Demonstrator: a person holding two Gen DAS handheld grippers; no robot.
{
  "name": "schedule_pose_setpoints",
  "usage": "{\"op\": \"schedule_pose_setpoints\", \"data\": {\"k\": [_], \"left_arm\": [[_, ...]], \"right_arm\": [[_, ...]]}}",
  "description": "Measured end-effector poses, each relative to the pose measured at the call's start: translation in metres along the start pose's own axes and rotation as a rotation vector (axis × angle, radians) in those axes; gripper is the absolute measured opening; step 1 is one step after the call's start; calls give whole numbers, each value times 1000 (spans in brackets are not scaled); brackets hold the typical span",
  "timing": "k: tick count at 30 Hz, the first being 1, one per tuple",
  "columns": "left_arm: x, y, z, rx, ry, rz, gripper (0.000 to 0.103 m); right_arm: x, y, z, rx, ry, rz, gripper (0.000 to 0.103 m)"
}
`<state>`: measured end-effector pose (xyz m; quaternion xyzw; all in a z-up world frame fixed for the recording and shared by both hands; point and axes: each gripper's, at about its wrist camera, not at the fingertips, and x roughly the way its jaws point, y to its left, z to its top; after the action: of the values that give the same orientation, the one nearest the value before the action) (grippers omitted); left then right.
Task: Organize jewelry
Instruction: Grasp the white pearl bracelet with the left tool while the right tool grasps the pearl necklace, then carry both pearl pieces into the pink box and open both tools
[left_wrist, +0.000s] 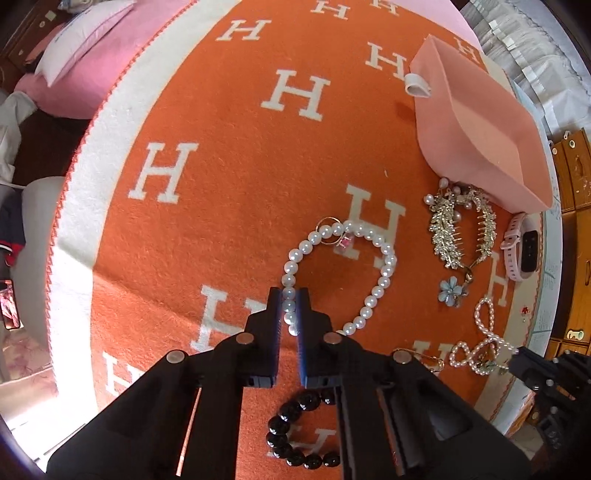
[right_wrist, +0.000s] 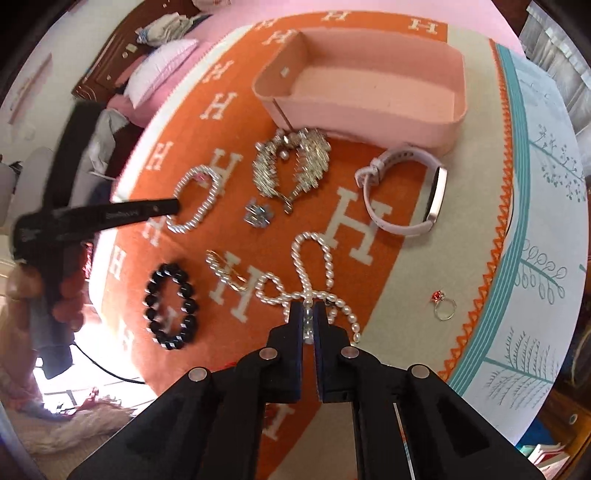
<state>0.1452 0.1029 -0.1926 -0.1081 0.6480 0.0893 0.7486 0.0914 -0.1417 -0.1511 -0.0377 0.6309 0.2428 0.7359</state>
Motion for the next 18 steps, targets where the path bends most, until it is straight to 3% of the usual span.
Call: {"op": "schedule_pose_setpoints", "data": {"k": [5,18], "left_arm": [[-37,-7,-2,46,-82,-16,5],[-180,-50,18,184,-284,-205,5]], "right_arm": [[-39,9,4,9,-63,35,5],[-155,28,44,56,-276,109,5]]}}
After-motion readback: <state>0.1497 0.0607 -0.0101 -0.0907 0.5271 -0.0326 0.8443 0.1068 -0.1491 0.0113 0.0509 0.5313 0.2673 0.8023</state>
